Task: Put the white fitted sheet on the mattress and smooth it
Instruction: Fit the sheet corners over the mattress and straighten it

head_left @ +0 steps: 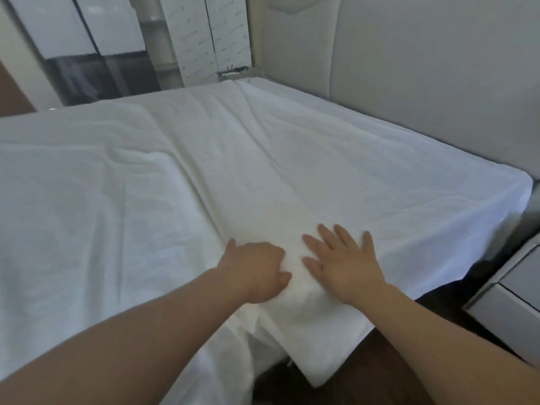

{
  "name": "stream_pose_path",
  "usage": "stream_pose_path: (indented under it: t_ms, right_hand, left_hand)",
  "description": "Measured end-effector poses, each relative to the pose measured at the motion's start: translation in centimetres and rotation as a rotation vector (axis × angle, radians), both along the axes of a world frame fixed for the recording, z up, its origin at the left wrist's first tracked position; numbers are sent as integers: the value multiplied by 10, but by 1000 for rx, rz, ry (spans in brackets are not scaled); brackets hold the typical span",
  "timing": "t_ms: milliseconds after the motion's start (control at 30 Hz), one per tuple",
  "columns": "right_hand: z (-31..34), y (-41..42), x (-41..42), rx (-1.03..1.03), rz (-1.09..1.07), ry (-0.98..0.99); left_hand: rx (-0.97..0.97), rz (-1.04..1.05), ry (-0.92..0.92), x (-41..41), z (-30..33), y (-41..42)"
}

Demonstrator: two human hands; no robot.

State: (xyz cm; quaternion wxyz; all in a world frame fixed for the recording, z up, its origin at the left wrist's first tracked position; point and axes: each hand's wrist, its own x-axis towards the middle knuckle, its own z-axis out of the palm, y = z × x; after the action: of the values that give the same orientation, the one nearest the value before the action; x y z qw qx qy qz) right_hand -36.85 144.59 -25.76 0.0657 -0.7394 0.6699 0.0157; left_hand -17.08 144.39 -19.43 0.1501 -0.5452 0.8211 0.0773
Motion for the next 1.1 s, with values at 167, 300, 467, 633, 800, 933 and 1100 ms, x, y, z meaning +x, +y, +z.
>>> stream_pose_path:
  t_ms: [167, 300, 467, 633, 800, 933, 1100]
  right_hand:
    - [3, 55, 46, -130, -275, -146]
    - [11, 114, 109, -123, -358, -607]
    - [31, 137, 150, -15, -421, -955]
    - [28, 150, 166, -14, -440, -932]
    - [13, 133, 175, -2, -405, -789]
    - [8, 119, 183, 54, -495, -784]
    - [12, 113, 191, 74, -595, -805]
  left_hand:
    - [27, 36, 1, 86, 15, 95]
    - [0, 214, 79, 158, 11, 165]
    - [-72, 231, 161, 190, -4, 184]
    - [-243, 239, 329, 186, -43, 160]
    - [-465, 172, 409, 196, -70, 140]
    - [-426, 115, 451, 203, -61, 133]
    - [-363, 198, 338, 220, -45, 141]
